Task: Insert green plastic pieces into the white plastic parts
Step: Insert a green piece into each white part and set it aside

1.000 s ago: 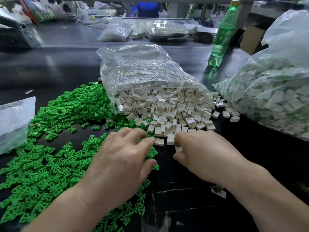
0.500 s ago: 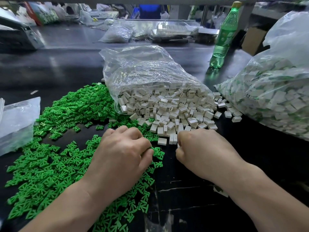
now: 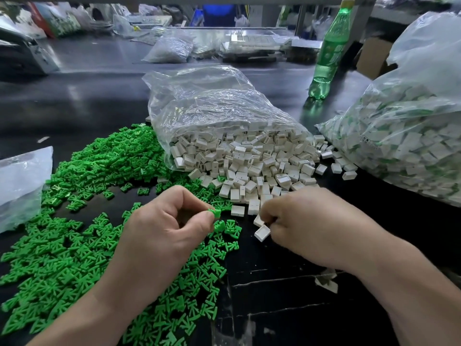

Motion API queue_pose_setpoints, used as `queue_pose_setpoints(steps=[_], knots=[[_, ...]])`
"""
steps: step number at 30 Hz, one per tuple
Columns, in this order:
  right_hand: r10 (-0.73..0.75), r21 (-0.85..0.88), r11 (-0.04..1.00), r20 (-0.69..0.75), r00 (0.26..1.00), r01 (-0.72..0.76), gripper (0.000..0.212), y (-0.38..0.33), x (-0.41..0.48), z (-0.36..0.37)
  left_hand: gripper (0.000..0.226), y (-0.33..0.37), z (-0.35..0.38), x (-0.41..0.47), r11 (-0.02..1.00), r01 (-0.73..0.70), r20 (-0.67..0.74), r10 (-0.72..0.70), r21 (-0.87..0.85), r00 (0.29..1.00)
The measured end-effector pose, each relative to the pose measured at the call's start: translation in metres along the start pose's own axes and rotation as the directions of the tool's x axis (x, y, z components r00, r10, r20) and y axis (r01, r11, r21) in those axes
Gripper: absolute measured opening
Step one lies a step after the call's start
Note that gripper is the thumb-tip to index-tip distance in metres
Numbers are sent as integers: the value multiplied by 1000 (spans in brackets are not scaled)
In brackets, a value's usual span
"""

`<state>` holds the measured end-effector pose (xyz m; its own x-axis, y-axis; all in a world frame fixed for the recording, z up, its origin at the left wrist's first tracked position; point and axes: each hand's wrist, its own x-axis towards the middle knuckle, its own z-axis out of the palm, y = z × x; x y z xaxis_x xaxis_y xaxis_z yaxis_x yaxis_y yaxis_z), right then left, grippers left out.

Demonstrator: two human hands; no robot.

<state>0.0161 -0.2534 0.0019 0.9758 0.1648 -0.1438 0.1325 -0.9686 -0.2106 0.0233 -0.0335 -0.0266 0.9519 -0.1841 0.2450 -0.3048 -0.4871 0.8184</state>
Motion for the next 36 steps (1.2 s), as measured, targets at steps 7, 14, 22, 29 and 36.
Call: queue_pose_setpoints(steps=[7, 14, 22, 29, 36], knots=[[-109, -48, 993, 40, 993, 111, 29, -9, 5, 22, 16, -4, 2, 5, 943, 132, 129, -97, -304, 987], [-45, 317, 946, -60, 997, 62, 5, -1, 7, 21, 15, -6, 1, 7, 865, 184, 164, -120, -467, 979], [-129, 991, -6, 135, 982, -137, 4, -17, 6, 12, 12, -1, 3, 6, 701, 295, 252, -167, -650, 953], [-105, 990, 60, 135, 985, -129, 27, -22, 4, 16, 7, 1, 6, 4, 716, 264, 238, -139, -646, 961], [-70, 992, -103, 71, 995, -78, 16, -19, 8, 17, 13, -1, 5, 4, 701, 233, 195, -135, -674, 971]])
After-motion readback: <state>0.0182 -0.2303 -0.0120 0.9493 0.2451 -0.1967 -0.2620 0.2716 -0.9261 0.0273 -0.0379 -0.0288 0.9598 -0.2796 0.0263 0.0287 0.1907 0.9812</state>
